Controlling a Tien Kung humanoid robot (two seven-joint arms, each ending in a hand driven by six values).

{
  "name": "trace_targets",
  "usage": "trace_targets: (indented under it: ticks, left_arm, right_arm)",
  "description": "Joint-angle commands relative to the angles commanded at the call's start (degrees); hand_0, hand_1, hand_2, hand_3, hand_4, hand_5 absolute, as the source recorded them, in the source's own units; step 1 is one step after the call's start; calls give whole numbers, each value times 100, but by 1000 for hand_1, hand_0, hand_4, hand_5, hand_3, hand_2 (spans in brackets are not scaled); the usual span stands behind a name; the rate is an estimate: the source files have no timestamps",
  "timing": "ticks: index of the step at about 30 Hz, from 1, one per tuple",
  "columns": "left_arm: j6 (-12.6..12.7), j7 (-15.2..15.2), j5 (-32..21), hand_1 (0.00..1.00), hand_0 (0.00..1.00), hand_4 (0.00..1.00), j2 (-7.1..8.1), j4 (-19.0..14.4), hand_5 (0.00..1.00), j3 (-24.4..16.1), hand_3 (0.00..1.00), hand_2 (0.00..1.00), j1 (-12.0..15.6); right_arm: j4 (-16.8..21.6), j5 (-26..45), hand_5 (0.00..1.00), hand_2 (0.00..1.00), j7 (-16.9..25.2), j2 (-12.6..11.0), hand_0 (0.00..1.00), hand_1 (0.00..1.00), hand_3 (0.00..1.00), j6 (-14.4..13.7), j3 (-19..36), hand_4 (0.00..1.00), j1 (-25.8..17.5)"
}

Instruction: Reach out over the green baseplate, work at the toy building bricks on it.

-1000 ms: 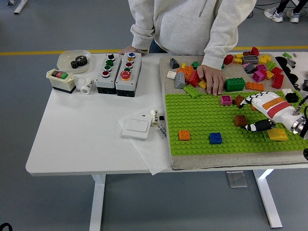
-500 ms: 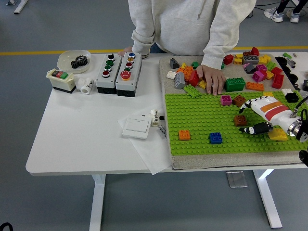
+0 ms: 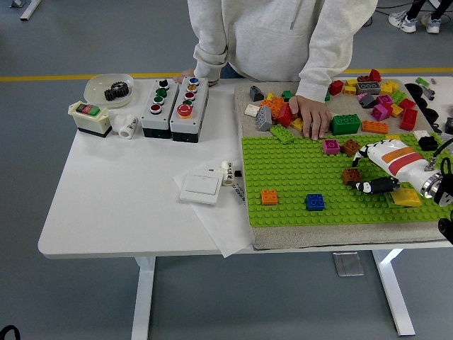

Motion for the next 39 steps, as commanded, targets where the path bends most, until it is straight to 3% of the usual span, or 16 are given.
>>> trace_targets:
  ticks: [17, 39]
  left_arm:
    - [7, -9, -39, 744, 741, 660, -4, 1, 594, 20, 596, 750, -30]
    - [-4, -17, -78, 744, 741, 659, 2, 5, 596, 39, 595, 750, -25]
  right_arm:
    - [-15, 1, 602, 650, 28, -35, 688, 627, 549, 132, -131, 738, 40]
    - [75, -21, 620, 605, 144, -93, 644, 586, 526, -61, -182, 721, 24]
